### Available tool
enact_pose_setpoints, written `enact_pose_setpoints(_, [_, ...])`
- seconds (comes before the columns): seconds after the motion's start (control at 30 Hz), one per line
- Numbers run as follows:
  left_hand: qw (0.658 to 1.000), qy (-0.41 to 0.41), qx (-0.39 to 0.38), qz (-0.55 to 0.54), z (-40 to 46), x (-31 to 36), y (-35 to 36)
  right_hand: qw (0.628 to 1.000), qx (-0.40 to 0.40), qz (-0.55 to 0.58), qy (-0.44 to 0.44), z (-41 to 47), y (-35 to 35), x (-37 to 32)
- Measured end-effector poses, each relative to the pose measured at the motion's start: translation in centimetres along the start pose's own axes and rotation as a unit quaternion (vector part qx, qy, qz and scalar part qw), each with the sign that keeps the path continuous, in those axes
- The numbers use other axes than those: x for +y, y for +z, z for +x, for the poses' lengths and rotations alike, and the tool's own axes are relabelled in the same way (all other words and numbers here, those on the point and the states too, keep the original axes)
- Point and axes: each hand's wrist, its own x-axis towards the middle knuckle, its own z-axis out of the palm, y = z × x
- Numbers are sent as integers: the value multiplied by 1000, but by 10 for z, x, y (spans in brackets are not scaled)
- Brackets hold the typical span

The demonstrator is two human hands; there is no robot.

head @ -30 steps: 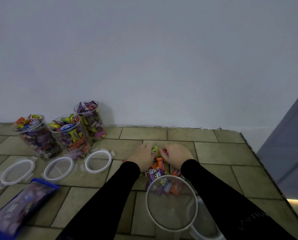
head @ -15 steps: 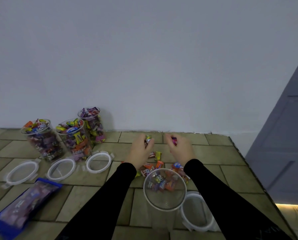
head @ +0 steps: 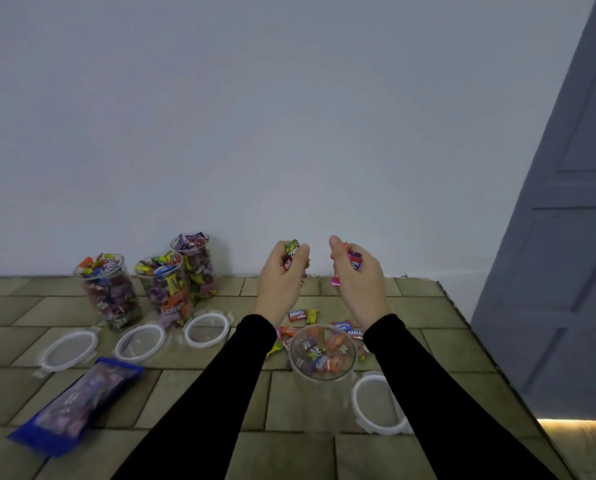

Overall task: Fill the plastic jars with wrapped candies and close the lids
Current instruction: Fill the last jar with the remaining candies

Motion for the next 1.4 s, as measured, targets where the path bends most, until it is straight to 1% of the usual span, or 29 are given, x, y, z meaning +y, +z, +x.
enact_pose_setpoints(0.1, [999, 6, -1, -38, -14, 15, 1, 1000, 0, 26, -1, -16, -1, -9])
enact_pose_setpoints(0.17, [999, 7, -10, -53, -26, 20, -1, 1000, 5, 21, -2, -26, -2, -12])
enact_pose_setpoints(0.3, [997, 5, -25, -69, -51, 21, 0, 998, 41, 38, -3, -44, -2, -12])
enact_pose_setpoints(0.47, [998, 8, -16, -66, -71, 22, 4, 996, 66, 59, 20, -57, 8, -5])
enact_pose_setpoints(0.6, [998, 14, -9, -57, -76, 25, 5, 994, 86, 53, 30, -58, 9, -3])
enact_pose_setpoints(0.83, [997, 10, -4, -70, -80, 25, 6, 996, 63, 43, 46, -55, 8, 2])
enact_pose_setpoints(0.9, [997, 13, 1, -70, -81, 25, 6, 995, 59, 55, 55, -55, 9, 2])
enact_pose_setpoints(1.07, [996, 29, 6, -80, -80, 22, 3, 993, 75, 72, 52, -57, 6, 0])
enact_pose_setpoints(1.2, [993, 16, -17, -115, -79, 18, 0, 994, 77, 70, 46, -58, 5, 0])
enact_pose_setpoints(1.4, [989, 26, -49, -135, -79, 15, -3, 993, 80, 63, 53, -57, 5, 1])
